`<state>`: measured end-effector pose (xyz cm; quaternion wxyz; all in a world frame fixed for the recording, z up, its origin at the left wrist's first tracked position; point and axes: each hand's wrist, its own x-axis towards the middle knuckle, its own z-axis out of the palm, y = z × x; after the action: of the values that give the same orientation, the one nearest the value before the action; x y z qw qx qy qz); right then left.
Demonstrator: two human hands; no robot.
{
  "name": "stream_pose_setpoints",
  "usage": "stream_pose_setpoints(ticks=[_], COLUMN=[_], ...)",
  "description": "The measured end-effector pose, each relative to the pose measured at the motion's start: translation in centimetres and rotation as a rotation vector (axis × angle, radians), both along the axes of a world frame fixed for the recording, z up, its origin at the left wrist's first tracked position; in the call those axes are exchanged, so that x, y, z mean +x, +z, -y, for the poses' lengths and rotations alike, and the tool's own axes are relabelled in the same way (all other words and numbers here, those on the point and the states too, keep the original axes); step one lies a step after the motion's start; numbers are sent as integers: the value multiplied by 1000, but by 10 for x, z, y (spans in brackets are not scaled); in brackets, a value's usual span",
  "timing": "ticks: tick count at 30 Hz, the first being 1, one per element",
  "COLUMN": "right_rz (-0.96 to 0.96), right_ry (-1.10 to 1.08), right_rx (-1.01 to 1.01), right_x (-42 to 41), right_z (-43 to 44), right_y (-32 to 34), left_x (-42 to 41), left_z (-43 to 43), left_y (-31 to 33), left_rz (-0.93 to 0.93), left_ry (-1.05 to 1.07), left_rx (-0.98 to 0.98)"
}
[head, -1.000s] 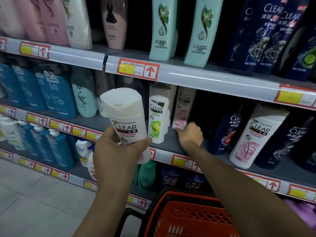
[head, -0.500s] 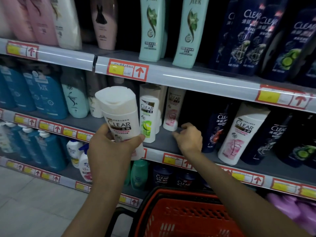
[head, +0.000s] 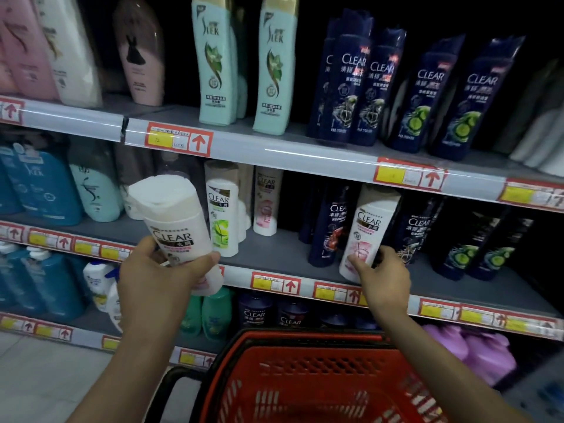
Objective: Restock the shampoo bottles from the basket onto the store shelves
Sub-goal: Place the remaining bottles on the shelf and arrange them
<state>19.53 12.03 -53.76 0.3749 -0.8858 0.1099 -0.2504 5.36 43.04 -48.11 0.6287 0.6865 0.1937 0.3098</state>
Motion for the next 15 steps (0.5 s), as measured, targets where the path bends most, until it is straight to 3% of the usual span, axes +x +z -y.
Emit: stream_pose_setpoints(ticks=[4, 8, 11, 15], right_rz=[-26, 98, 247, 310], right_ry=[15, 42, 138, 304], right_rx=[27, 53, -6, -52], right_x=[3, -24, -58, -85], right_z=[-1, 5, 6, -15], right_y=[5, 2, 7, 19], left_x=[-2, -2, 0, 0], left_z=[6, 6, 1, -6], left_y=[5, 6, 6, 6], left_rz=[-9, -22, -10, -9], left_ry=[-4, 21, 33, 37], left_rx=[4, -13, -33, -36])
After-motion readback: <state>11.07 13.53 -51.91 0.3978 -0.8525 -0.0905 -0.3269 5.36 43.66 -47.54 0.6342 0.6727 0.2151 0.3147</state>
